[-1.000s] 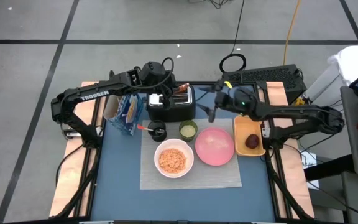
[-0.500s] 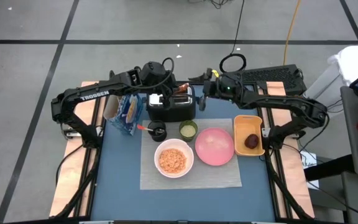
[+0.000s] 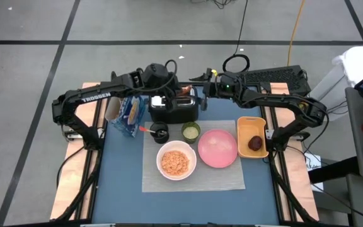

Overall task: Arrange a breakfast setting
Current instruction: Put the bagel on the pink plate

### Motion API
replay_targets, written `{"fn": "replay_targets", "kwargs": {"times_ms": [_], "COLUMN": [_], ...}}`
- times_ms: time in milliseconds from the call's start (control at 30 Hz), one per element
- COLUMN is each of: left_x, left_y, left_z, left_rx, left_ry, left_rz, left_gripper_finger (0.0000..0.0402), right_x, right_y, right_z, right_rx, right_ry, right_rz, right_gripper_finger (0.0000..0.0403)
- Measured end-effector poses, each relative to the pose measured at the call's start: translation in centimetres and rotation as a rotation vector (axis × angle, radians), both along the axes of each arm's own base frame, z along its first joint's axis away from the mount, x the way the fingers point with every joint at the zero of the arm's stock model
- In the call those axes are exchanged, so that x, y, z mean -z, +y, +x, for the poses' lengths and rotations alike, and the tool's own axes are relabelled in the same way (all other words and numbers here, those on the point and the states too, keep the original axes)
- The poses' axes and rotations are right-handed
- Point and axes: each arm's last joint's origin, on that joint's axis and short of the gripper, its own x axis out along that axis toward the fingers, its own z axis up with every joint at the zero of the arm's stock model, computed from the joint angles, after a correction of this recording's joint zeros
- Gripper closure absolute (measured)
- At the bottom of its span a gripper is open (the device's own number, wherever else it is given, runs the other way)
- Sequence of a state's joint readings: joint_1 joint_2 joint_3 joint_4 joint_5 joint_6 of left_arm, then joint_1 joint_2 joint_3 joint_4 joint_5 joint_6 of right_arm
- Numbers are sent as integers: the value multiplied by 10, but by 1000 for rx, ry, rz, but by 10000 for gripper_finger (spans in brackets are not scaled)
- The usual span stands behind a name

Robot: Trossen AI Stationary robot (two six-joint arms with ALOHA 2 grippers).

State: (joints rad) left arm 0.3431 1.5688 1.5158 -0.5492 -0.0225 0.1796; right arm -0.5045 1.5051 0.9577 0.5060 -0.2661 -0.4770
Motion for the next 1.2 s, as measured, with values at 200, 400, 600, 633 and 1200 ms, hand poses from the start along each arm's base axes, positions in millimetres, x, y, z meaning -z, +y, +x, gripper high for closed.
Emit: {"fn": "replay_targets", "kwargs": {"times_ms": [200,400,600,633,1200], "left_x": [0,0,0,0,0], "left_y": [-9,-15,-15,-15,-15], "left_z": [3,5,5,5,5], "left_rx": [26,44,49,52,58], "left_ry": [-1,-1,1,2,5], "left_rz": [-1,-1,6,10,24], "left_gripper_finger": [346,346,346,346,346], "right_x": [2,2,2,2,3], "right_y": [1,3,5,5,9], "right_z": [0,1,1,1,3], "right_rx": [-35,-101,-112,-114,-132], "right_ry": [15,13,17,17,25], "right_rz": [-2,16,19,19,-5], "right_gripper_finger": [90,92,133,142,285]}}
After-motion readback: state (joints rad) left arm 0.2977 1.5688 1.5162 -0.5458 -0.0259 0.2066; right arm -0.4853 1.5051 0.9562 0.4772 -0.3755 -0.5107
